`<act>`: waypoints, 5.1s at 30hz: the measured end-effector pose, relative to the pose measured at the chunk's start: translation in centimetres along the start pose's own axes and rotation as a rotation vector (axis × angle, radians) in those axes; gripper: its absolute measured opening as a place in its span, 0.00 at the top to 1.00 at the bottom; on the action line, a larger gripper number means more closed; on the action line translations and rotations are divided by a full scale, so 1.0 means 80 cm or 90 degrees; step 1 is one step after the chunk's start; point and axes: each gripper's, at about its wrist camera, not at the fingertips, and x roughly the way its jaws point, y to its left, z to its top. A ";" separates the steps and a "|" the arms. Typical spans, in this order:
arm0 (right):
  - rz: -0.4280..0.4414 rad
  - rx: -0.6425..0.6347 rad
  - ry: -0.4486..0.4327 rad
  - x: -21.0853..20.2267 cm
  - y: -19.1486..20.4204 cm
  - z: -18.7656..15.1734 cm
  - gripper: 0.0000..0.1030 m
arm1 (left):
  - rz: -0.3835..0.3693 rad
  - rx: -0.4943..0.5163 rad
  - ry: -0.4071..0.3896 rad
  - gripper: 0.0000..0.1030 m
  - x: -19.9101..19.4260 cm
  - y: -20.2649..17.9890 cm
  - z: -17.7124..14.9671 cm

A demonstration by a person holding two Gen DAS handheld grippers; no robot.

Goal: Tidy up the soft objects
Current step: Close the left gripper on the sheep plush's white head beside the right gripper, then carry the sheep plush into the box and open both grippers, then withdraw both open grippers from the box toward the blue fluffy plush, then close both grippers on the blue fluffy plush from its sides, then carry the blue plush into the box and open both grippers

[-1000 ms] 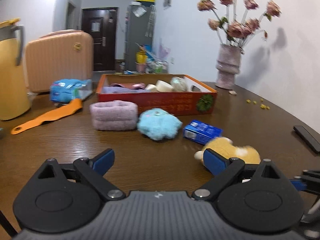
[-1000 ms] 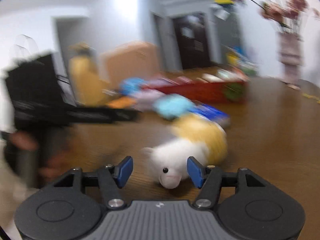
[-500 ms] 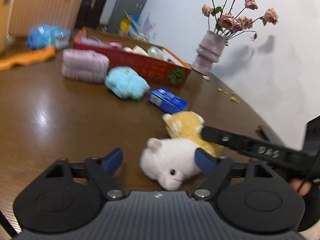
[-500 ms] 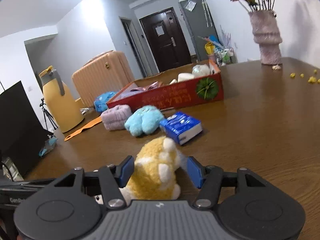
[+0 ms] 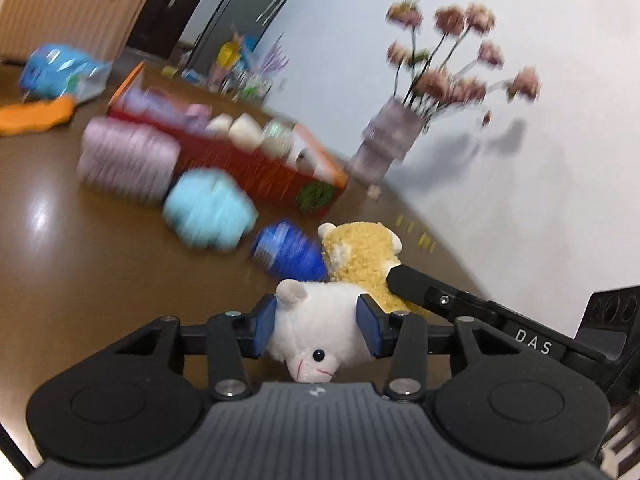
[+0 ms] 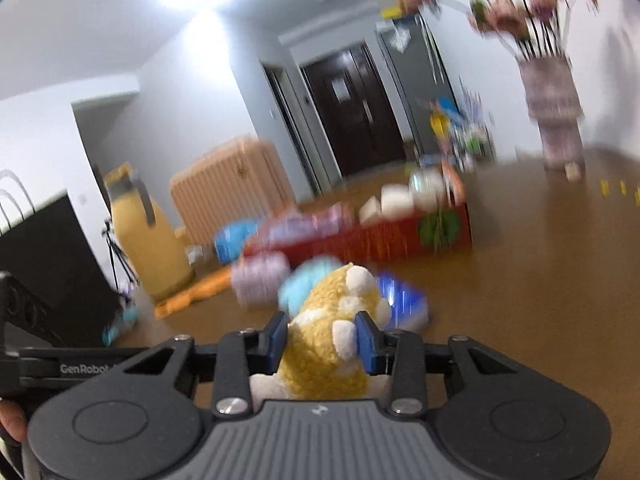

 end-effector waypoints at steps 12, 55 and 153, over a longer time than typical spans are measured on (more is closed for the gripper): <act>-0.037 -0.011 0.012 0.215 -0.109 0.187 0.66 | 0.021 -0.018 -0.003 0.58 0.216 0.044 0.200; -0.122 -0.202 -0.074 0.057 0.019 0.118 0.19 | 0.305 0.205 -0.189 0.16 -0.055 0.003 0.096; 0.028 -0.073 0.035 0.169 -0.011 0.129 0.73 | 0.037 0.068 -0.015 0.77 0.106 0.035 0.146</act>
